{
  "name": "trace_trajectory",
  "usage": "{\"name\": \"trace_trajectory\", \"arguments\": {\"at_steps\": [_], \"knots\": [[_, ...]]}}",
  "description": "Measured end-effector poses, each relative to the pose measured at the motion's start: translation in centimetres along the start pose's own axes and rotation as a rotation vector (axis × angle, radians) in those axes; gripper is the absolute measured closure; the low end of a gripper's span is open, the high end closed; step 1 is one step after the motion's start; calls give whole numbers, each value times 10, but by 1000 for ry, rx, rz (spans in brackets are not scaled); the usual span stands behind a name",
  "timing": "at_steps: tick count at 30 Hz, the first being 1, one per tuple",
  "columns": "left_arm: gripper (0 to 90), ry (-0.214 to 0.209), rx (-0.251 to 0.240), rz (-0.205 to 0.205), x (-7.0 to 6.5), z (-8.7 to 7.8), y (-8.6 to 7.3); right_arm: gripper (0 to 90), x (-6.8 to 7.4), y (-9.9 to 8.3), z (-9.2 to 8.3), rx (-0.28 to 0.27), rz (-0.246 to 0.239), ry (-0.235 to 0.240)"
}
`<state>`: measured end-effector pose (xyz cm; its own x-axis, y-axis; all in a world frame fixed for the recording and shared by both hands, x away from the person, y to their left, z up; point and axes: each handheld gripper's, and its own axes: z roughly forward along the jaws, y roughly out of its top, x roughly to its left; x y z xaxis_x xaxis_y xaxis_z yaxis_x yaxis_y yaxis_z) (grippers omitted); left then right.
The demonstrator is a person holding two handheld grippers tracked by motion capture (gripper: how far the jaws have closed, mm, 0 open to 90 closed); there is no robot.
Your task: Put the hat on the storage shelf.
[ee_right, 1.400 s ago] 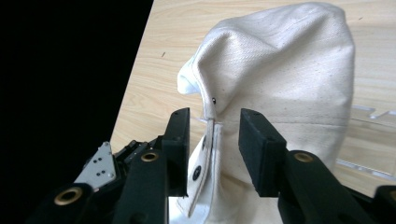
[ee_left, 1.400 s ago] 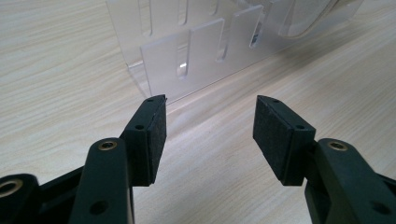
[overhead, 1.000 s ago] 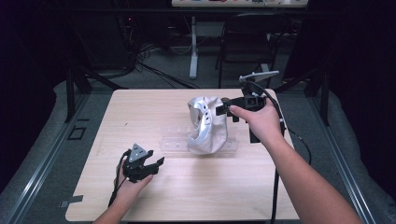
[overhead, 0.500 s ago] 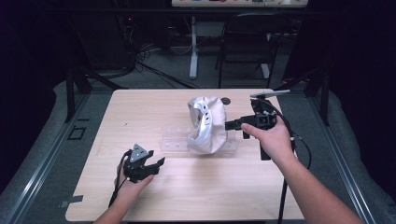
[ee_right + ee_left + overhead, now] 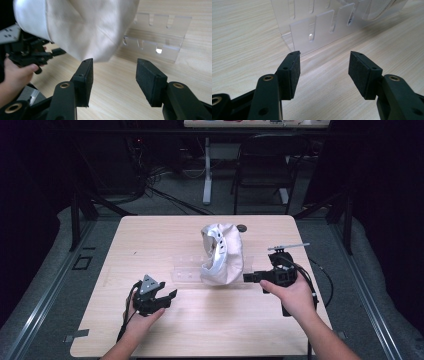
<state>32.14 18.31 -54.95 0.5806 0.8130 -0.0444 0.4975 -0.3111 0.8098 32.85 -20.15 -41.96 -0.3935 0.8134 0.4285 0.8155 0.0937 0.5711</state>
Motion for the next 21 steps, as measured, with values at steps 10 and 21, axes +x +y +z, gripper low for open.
{"name": "trace_trajectory", "arguments": {"at_steps": [10,21], "knots": [[436,-1,12,7,-2,3,-1,477,-20,-48,33,11,2,-23],[436,3,12,2,-2,4,-3,499,-33,-83,54,-66,-22,-120]]}}
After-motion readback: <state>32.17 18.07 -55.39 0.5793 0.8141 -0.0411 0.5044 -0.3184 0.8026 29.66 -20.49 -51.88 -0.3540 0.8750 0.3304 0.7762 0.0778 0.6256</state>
